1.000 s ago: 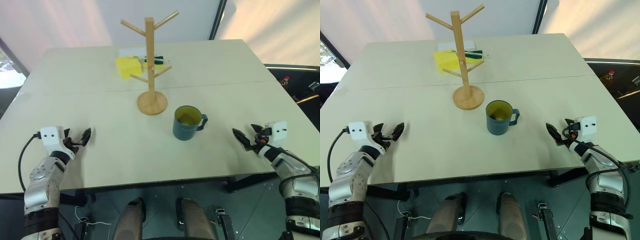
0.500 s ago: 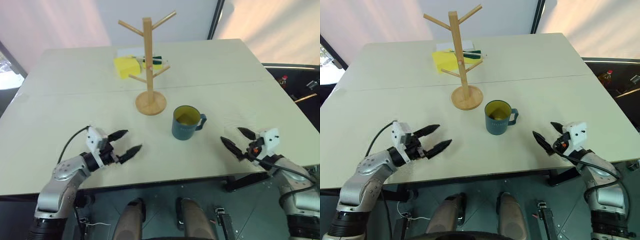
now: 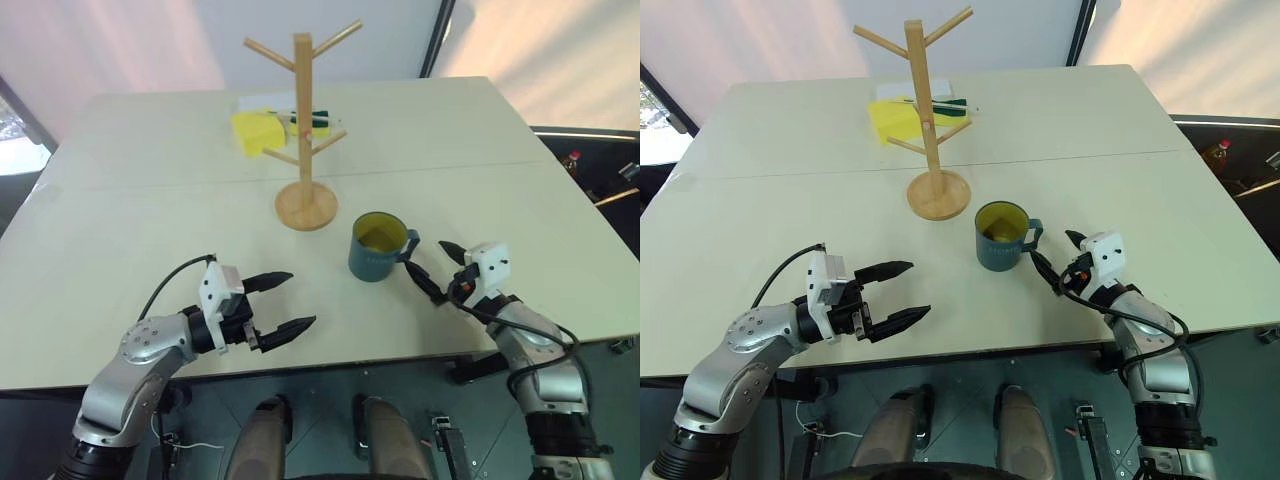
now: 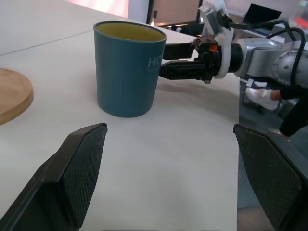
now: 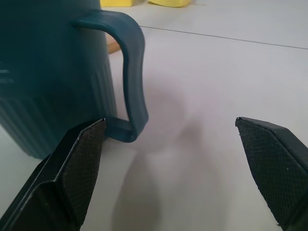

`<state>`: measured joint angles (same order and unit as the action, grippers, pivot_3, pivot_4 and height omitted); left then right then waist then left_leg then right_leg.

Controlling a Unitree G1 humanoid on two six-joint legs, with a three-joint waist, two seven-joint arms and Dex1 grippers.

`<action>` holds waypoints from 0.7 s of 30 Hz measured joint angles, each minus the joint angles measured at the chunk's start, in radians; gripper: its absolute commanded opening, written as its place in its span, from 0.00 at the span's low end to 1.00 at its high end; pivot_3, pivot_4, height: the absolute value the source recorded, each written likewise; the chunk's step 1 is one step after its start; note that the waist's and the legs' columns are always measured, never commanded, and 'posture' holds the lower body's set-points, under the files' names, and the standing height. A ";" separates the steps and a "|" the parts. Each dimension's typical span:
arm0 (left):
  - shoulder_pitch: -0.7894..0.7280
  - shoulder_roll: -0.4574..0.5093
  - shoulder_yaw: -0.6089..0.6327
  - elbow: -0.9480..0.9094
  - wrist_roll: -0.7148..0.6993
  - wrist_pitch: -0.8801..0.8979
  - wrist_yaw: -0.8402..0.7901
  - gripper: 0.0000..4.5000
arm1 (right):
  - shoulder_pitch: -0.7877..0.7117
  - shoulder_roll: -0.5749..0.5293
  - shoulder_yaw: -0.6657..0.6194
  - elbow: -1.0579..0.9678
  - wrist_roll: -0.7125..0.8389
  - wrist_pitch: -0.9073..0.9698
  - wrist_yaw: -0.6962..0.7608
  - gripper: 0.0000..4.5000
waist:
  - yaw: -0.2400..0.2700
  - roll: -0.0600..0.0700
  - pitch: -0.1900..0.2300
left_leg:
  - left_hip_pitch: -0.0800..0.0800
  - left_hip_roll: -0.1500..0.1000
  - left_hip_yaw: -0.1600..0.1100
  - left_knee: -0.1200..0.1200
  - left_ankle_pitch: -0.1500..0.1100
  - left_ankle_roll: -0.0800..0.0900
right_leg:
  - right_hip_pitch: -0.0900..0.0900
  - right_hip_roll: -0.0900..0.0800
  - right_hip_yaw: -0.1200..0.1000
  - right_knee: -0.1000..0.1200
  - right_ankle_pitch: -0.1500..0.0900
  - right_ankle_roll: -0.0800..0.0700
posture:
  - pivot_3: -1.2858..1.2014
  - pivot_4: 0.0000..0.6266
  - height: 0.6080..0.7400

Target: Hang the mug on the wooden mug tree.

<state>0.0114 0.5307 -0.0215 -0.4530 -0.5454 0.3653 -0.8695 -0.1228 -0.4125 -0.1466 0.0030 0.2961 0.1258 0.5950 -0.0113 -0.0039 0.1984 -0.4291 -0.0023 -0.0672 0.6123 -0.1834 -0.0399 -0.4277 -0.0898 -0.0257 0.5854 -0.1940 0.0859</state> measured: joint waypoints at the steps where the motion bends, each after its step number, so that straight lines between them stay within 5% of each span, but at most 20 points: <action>1: 0.001 0.000 -0.002 -0.001 0.000 0.000 0.000 1.00 | -0.008 0.002 0.004 0.006 -0.001 -0.002 -0.002 0.99 | -0.001 0.000 0.000 | 0.000 0.000 0.000 0.000 0.000 0.000 | 0.000 0.000 0.000 0.000 0.000 0.000 | 0.52 0.24 1.00; 14: 0.010 -0.001 -0.002 -0.001 0.000 -0.013 -0.002 1.00 | -0.075 0.031 0.032 0.063 -0.017 -0.016 -0.009 0.99 | -0.001 0.000 0.000 | 0.001 0.000 0.000 0.000 0.000 0.000 | 0.000 0.000 0.000 0.001 0.000 0.000 | 0.52 0.24 1.00; 17: 0.009 -0.001 -0.001 -0.001 0.000 -0.026 -0.001 1.00 | -0.092 0.041 0.044 0.074 -0.017 -0.016 -0.006 0.81 | -0.001 0.000 0.000 | 0.001 0.000 0.000 0.000 0.000 0.000 | 0.000 0.000 0.000 0.002 0.000 0.000 | 0.52 0.24 1.00; 21: 0.009 0.000 0.000 -0.002 0.000 -0.027 0.007 1.00 | -0.096 0.046 0.046 0.092 -0.014 -0.015 0.004 0.37 | -0.001 0.000 0.000 | 0.002 0.000 0.000 0.000 0.000 0.000 | 0.000 0.000 0.000 0.003 0.000 0.000 | 0.52 0.24 1.00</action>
<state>0.0201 0.5307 -0.0218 -0.4553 -0.5450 0.3382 -0.8630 -0.2186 -0.3663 -0.1008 0.0951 0.2819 0.1107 0.5987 -0.0125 -0.0038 0.1984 -0.4275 -0.0020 -0.0671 0.6127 -0.1832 -0.0397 -0.4273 -0.0893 -0.0256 0.5880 -0.1939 0.0858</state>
